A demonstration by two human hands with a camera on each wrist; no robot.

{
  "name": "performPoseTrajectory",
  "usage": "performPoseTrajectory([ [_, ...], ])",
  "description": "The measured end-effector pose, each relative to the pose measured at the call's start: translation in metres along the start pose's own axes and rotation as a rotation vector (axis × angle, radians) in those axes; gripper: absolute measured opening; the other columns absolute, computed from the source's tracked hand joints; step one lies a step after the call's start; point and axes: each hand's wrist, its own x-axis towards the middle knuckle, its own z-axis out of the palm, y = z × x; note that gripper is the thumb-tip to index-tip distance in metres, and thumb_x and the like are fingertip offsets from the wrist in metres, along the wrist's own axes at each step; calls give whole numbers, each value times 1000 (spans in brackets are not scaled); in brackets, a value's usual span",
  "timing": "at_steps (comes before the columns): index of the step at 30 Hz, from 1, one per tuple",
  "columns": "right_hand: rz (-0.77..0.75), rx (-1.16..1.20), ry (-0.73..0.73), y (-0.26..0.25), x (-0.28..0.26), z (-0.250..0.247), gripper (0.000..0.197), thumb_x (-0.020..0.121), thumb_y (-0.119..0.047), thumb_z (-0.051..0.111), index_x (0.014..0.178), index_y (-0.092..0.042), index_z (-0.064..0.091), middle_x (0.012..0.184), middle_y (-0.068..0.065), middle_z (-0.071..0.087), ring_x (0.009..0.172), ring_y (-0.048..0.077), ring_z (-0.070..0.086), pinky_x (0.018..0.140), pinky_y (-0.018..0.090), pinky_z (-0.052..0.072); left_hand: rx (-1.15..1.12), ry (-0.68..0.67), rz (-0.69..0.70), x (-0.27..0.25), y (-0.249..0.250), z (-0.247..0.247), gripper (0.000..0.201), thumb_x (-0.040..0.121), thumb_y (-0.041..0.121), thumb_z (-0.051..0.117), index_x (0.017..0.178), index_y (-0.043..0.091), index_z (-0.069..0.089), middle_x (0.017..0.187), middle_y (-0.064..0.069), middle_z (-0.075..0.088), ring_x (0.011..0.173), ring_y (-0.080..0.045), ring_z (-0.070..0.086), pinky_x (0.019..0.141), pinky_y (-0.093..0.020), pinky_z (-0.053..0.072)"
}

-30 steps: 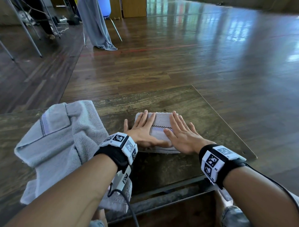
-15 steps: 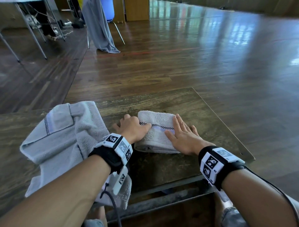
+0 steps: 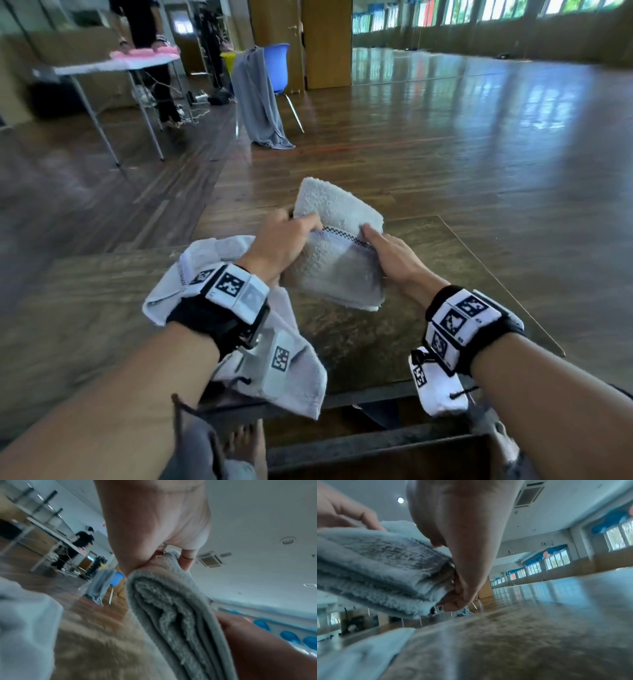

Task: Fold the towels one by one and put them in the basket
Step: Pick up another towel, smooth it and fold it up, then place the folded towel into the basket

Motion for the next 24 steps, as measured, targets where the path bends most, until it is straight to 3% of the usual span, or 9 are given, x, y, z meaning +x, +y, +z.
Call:
performPoseTrajectory([
  [1,-4,38,-15,-12,-5,11,41,97,-55,56,99,-15,68,77,-7,74,72,13,69,59,25,53,-17,35,-6,-9,7,-19,7,71,26,67,68,21,69,71,-2,70,74,-27,67,65,-35,48],
  [4,-71,70,-131,-53,-23,55,37,98,-36,61,119,-6,59,96,5,66,73,17,62,55,26,49,-111,108,-38,-41,21,-85,13,71,23,69,81,17,74,87,-14,74,80,-31,69,73,-38,50],
  [7,-175,67,-249,-98,-48,111,33,96,-17,55,125,-4,53,104,10,62,79,19,60,61,27,47,-151,238,-25,-84,20,-156,11,76,24,69,83,22,77,83,-8,74,73,-24,69,71,-34,49],
  [11,-236,10,-445,-143,-89,197,38,92,-11,49,129,-12,47,110,12,58,85,24,57,69,34,46,-181,400,-44,-151,4,-246,17,77,32,71,88,22,76,84,-5,75,75,-25,69,73,-38,52],
  [14,-252,-86,-632,-157,-118,266,46,93,-11,51,136,-13,35,114,13,58,87,23,60,68,36,50,-207,529,-90,-202,-17,-303,28,77,32,72,101,17,75,102,-15,75,94,-38,70,90,-54,53],
  [16,-248,-158,-711,-155,-137,313,56,93,-12,53,142,-15,26,114,11,59,88,23,61,71,40,51,-205,576,-122,-236,-36,-336,31,79,31,71,105,13,73,109,-17,74,100,-39,70,92,-54,53],
  [19,-214,-212,-786,-136,-163,378,61,91,-12,56,141,-17,23,113,8,57,94,23,62,78,45,57,-217,639,-190,-280,-74,-380,22,88,26,68,104,11,72,104,-13,75,89,-30,74,80,-43,59],
  [21,-205,-291,-800,-109,-179,415,60,87,-15,59,136,-15,26,115,8,56,100,24,62,83,46,57,-191,681,-272,-303,-108,-398,20,89,25,67,102,11,73,97,-9,77,81,-25,73,74,-38,57],
  [24,-205,-384,-802,-54,-198,456,31,88,-13,63,111,-15,41,92,0,55,82,19,61,68,28,55,-121,741,-433,-328,-171,-414,19,87,25,70,93,8,77,85,-4,78,69,-18,70,63,-28,55],
])
